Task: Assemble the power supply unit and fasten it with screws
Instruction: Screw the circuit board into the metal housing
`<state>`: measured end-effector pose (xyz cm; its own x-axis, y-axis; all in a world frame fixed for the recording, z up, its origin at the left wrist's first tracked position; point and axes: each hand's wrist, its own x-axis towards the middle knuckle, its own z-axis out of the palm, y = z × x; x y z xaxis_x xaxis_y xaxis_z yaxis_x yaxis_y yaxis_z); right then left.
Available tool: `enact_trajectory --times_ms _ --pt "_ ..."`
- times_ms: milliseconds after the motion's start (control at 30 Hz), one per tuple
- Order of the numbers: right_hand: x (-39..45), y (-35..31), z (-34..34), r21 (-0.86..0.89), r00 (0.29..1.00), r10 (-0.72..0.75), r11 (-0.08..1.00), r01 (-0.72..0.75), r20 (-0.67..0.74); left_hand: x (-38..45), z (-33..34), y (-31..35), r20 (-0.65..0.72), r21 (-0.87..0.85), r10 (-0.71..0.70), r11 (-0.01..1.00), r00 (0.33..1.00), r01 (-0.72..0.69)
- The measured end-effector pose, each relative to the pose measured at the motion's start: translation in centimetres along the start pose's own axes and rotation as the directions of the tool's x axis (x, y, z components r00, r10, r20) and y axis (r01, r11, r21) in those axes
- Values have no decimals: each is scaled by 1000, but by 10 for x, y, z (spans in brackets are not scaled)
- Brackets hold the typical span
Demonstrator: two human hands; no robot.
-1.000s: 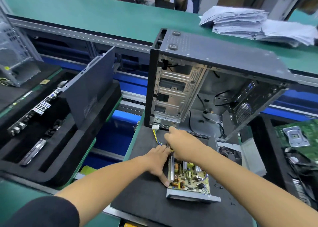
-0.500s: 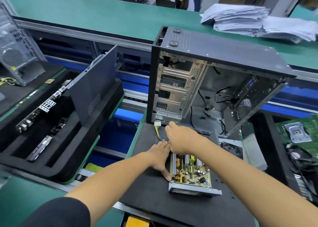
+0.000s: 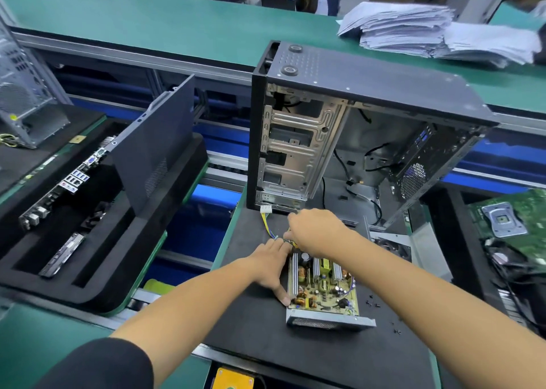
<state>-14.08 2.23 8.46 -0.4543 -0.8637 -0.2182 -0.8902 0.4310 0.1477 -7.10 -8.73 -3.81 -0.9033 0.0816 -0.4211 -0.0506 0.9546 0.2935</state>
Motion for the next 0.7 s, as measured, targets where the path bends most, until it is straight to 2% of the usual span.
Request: enact_trajectory --times_ms 100,467,533,600,700 --pt "-2 -1 -2 138 993 -78 988 66 84 1 1 0 2 4 0 1000 1000 0" --pt "10 -12 -5 -101 998 -31 994 37 54 1 4 -1 -4 -26 -16 1000 1000 16" --pt "8 -9 -4 -19 996 -4 1000 5 86 1 6 -2 -8 -33 -15 999 1000 15" --pt "4 -3 -4 96 989 -50 995 37 140 0 7 -4 -11 -31 -15 999 1000 15" --pt "0 0 -4 70 991 -78 995 70 107 2 8 -5 -18 -51 -7 999 1000 6"
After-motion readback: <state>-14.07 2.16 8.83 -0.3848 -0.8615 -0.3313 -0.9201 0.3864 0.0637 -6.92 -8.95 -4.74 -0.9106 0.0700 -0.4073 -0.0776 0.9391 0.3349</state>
